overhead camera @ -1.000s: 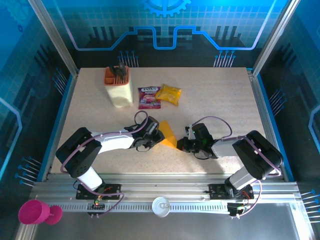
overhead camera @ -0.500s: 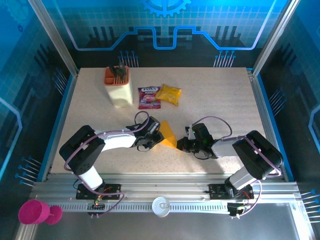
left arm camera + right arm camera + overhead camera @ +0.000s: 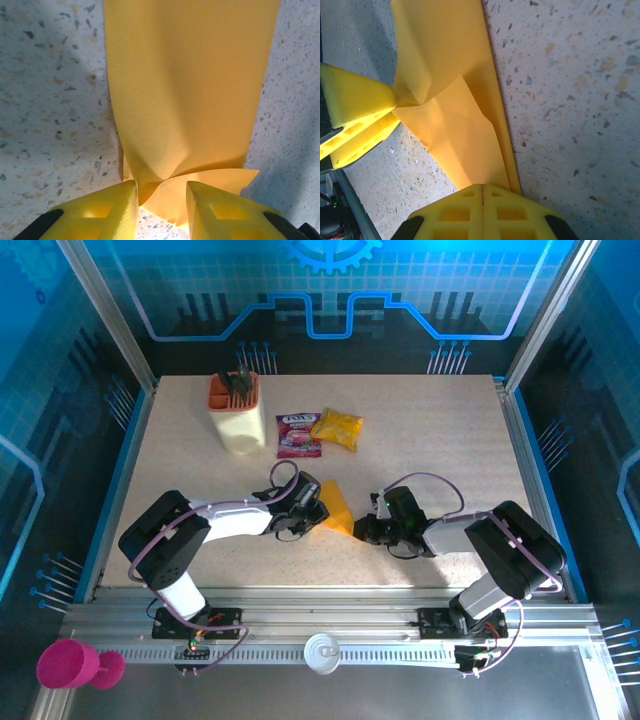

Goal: Fold a paper plane with a square sheet of paper (pick it up from the middle)
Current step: Third fold the triangle at the center of the table.

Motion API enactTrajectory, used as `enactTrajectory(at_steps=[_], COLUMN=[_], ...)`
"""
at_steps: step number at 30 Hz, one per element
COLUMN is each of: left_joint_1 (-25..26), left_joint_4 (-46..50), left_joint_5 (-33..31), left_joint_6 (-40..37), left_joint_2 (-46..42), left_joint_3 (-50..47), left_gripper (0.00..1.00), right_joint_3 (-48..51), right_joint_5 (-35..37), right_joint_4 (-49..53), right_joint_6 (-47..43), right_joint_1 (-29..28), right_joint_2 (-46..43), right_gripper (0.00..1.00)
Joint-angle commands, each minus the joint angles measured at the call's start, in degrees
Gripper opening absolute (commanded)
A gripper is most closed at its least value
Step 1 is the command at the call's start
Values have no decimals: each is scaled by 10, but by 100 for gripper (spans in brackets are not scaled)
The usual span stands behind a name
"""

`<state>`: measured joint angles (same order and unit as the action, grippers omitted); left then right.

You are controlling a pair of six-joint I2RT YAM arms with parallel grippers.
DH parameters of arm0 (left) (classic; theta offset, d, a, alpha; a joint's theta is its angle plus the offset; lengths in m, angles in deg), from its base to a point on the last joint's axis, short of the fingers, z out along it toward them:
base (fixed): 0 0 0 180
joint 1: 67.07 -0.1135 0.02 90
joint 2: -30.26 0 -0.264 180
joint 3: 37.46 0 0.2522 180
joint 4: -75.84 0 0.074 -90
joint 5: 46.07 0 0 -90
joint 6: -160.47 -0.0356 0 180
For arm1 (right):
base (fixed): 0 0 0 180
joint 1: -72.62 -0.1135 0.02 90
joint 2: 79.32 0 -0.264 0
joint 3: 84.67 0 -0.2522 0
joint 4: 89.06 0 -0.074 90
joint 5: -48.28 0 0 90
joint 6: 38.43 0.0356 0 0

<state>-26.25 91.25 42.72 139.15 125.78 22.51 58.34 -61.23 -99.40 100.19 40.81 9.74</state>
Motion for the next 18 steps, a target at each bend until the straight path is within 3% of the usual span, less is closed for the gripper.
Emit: enactTrajectory(at_steps=[1,10,18], left_joint_1=[-2,-2,-2], left_joint_4=[-14,-17,-26], left_joint_5=[10,10,13], left_joint_6=[-7,-10,-16], left_joint_2=[-11,-14,-11], left_joint_3=[-8,-15,-27], left_gripper=[31,28,11], right_joint_3=[26,28,26], right_joint_5=[33,35,30], right_joint_4=[73,71,68], right_joint_6=[-6,-5,-6], right_joint_1=[-1,-1,-1], right_joint_2=[37,37,42], right_gripper=[0,0,0])
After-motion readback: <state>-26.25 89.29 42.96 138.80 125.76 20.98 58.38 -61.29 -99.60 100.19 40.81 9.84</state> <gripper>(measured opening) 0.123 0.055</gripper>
